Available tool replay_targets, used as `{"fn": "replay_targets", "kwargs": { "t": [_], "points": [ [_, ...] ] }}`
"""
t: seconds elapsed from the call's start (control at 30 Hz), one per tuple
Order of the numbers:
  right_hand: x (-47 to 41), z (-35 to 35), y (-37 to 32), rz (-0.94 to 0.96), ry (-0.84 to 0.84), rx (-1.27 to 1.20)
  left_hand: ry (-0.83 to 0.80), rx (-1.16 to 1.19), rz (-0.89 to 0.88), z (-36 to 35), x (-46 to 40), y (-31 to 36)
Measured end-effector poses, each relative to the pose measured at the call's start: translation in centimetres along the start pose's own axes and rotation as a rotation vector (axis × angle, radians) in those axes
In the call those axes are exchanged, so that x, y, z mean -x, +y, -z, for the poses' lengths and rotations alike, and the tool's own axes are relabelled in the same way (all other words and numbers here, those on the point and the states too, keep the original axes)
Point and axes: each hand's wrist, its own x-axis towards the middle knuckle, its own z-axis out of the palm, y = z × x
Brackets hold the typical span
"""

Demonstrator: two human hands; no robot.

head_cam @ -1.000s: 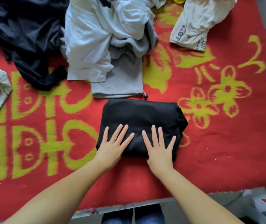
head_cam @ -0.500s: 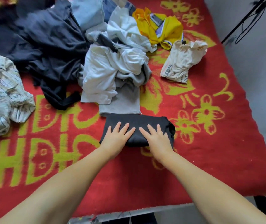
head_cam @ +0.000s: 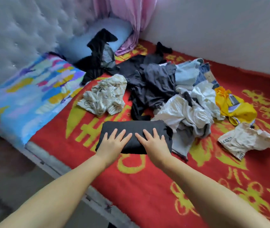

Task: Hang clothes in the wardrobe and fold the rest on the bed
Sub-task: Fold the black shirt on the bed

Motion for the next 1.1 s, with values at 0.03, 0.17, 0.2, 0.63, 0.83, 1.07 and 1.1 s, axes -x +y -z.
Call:
{"fn": "replay_targets", "kwargs": {
  "t": [0.03, 0.17, 0.2, 0.63, 0.83, 1.07, 1.1],
  "points": [
    [-0.3, 1.0, -1.9, 0.064, 0.018, 0.038, 0.013, 0.013, 0.068, 0.4, 2.1, -1.3],
    [-0.1, 3.8, -10.2, 0.29, 0.068, 0.157, 0.056, 0.058, 0.323, 1.1, 11.5, -5.4],
    [0.2, 4.3, -12.5, 0.352, 0.082, 0.187, 0.057, 0.079, 0.39, 1.1, 14.1, -6.2],
    [11.1, 1.7, -45.8, 0.958, 0.041, 0.466, -0.053, 0.234, 1.04, -5.5, 49.4, -11.6],
    [20.7, -3.5, -63.7, 1.173, -0.049, 0.499, -0.134, 0.242, 1.191, -10.7, 69.3, -13.4],
    [27.4, -5.6, -77.6, 1.308, -0.093, 0.571, -0.152, 0.307, 1.357, -13.5, 82.9, -15.8],
    [27.9, -5.7, -79.2, 1.33, -0.093, 0.593, -0.149, 0.325, 1.385, -13.9, 84.2, -16.1]
  ]
}}
